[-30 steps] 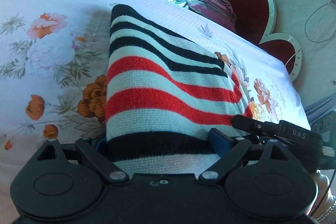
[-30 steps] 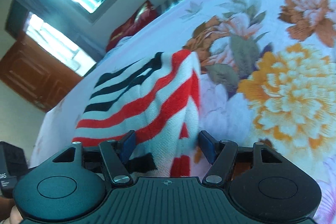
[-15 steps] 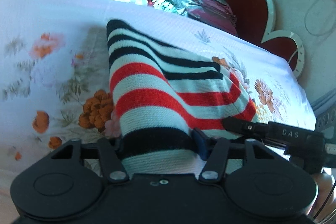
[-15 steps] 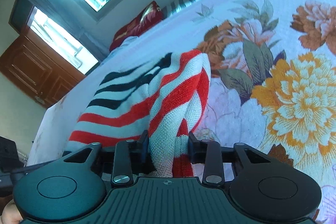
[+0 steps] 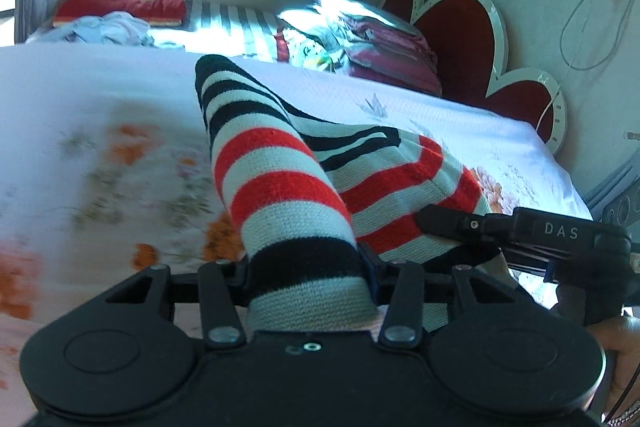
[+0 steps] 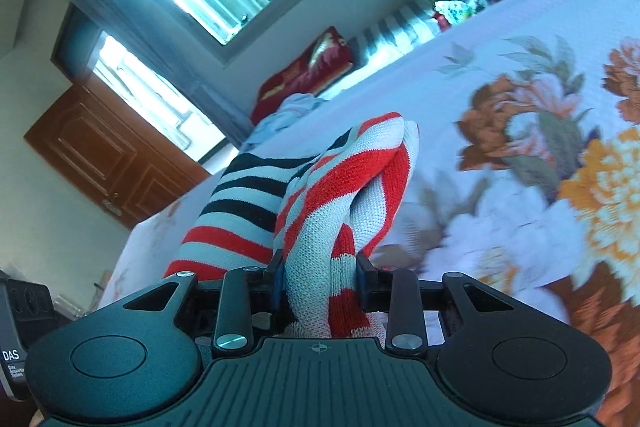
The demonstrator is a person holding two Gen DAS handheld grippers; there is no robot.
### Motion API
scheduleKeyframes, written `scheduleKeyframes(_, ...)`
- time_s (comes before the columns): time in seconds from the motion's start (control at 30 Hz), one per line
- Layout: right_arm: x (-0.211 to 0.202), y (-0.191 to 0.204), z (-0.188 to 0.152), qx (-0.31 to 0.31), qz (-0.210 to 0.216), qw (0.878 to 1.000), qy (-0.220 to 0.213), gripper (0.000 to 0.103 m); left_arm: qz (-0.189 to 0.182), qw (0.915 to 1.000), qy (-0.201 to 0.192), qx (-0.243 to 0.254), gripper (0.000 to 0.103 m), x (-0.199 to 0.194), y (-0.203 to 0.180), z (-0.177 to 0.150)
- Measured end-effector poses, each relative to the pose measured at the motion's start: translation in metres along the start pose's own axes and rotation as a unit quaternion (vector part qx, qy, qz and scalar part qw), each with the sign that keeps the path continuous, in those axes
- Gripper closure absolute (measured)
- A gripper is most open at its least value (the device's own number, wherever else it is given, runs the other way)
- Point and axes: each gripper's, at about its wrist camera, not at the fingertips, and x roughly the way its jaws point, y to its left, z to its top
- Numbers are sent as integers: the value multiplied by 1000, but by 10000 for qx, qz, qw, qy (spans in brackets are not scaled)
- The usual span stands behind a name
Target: Fold small clothes
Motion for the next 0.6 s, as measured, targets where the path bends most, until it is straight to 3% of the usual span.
scheduleKeyframes(0.17,19,56,-19,-145,59,9999,-42,70,44,9999,-160,11,57,-43,42,1)
scheduleKeyframes(0.6,133,220,-116,-142,79,9998,-91,70,89,9996,-275,22,58,-142,223,-5)
